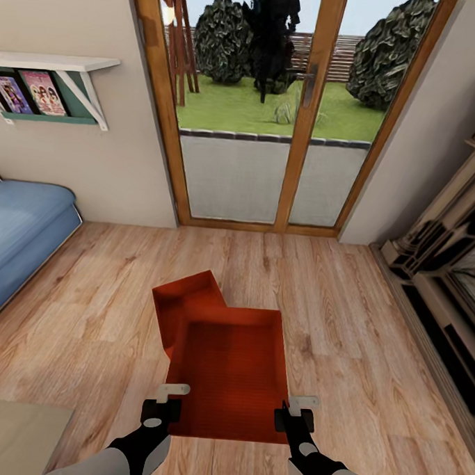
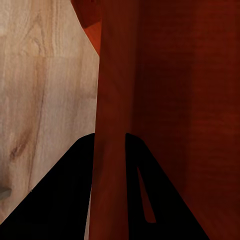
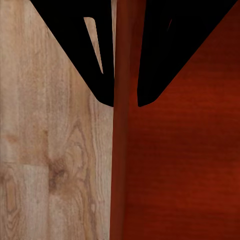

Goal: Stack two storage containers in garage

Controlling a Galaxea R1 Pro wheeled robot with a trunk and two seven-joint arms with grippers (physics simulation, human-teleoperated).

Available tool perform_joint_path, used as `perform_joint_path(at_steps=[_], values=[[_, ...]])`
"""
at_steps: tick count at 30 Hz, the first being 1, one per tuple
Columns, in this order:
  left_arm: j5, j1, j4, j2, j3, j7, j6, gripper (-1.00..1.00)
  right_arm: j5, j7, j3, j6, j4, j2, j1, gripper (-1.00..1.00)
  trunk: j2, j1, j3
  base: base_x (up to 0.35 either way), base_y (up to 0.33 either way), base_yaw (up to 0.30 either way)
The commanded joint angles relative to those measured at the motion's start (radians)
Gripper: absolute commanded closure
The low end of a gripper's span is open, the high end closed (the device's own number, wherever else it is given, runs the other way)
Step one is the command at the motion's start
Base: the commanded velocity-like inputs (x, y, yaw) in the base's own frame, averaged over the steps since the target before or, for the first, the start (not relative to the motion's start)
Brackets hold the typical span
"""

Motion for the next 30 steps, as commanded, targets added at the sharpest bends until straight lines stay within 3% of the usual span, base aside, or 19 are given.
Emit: perform_joint_path(at_steps=[1,30], values=[[-0.009,-0.001,-0.002,0.000,0.021,0.028,-0.005,1.00,-0.010,-0.001,-0.012,-0.001,0.002,0.002,0.000,1.00,-0.001,0.000,0.001,0.000,0.000,0.000],[-0.011,-0.001,-0.002,0.000,0.021,0.026,-0.003,1.00,-0.010,-0.001,-0.012,-0.001,0.002,0.002,-0.001,1.00,-0.001,0.000,0.048,0.000,0.000,0.000]])
